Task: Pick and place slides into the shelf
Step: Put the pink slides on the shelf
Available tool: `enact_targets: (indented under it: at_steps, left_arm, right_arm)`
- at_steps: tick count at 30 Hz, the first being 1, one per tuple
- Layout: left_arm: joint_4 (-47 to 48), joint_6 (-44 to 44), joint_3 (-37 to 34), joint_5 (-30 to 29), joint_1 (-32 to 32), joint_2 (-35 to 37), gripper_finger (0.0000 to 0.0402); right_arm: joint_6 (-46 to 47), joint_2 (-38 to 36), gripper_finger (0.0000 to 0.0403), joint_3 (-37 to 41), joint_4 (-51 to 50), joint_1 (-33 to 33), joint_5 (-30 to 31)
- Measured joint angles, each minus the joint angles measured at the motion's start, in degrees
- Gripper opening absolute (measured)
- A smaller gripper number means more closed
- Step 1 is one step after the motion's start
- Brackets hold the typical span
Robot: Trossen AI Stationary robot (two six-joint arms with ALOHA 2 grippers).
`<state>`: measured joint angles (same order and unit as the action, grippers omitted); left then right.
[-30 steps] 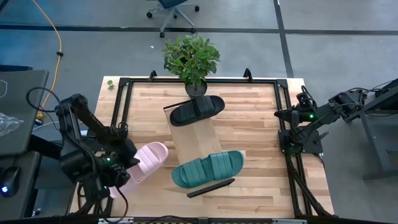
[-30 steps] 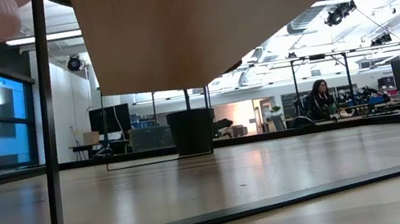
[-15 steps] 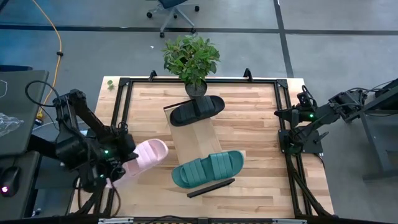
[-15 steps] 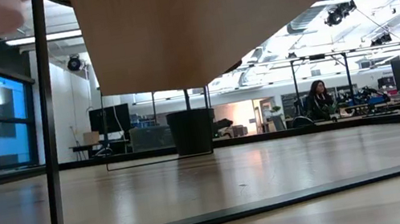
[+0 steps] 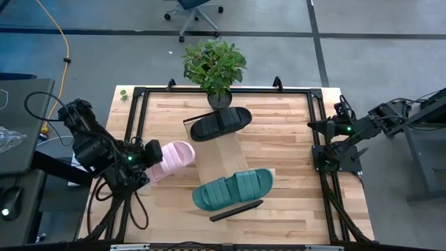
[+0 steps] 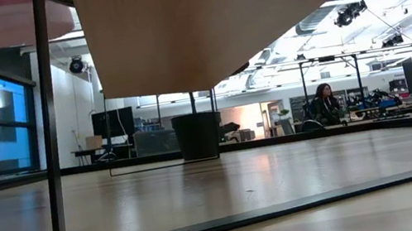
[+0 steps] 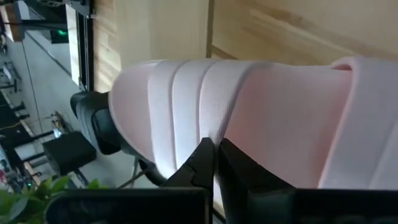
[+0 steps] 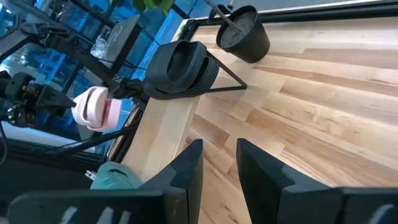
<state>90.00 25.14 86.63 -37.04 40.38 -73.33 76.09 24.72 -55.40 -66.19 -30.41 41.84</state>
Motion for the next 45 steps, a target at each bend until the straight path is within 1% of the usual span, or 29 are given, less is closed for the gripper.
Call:
enact_targets:
  at_steps: [6, 9, 17, 22, 28, 33, 38, 45]
  left_arm:
    - [-0.7, 5.5, 0.0, -0.3, -4.3, 1.3, 0.0]
    - [-3.6, 8.4, 0.0, -0.3, -6.2, 1.9, 0.0]
    - [-12.3, 20.3, 0.0, 0.3, -11.1, 2.0, 0.0]
    - [-15.7, 26.3, 0.0, 0.4, -14.5, 2.0, 0.0]
    - [-22.1, 33.5, 0.0, 3.4, -19.1, 2.0, 0.0]
    - [-28.0, 39.0, 0.0, 5.5, -21.6, 1.7, 0.0]
    - [-30.5, 42.6, 0.0, 7.5, -23.5, 0.1, 0.0]
    - [-33.8, 44.8, 0.0, 10.9, -26.3, -2.6, 0.0]
  right_arm:
    - [0.0, 0.0, 0.0087, 0.0, 0.0, 0.0, 0.1]
    - [0.0, 0.0, 0.0087, 0.0, -0.1, 0.0, 0.2]
    - [0.0, 0.0, 0.0087, 0.0, -0.4, 0.0, 0.9]
    - [0.0, 0.0, 0.0087, 0.0, -0.5, 0.0, 1.0]
    - [-0.1, 0.0, 0.0087, 0.0, -0.5, 0.0, 1.0]
    - [-0.2, 0.0, 0.0087, 0.0, -0.7, 0.0, 1.0]
    - [-0.2, 0.0, 0.0087, 0.0, -0.9, 0.0, 1.0]
    - [-0.7, 0.0, 0.0087, 0.0, -0.9, 0.0, 1.2]
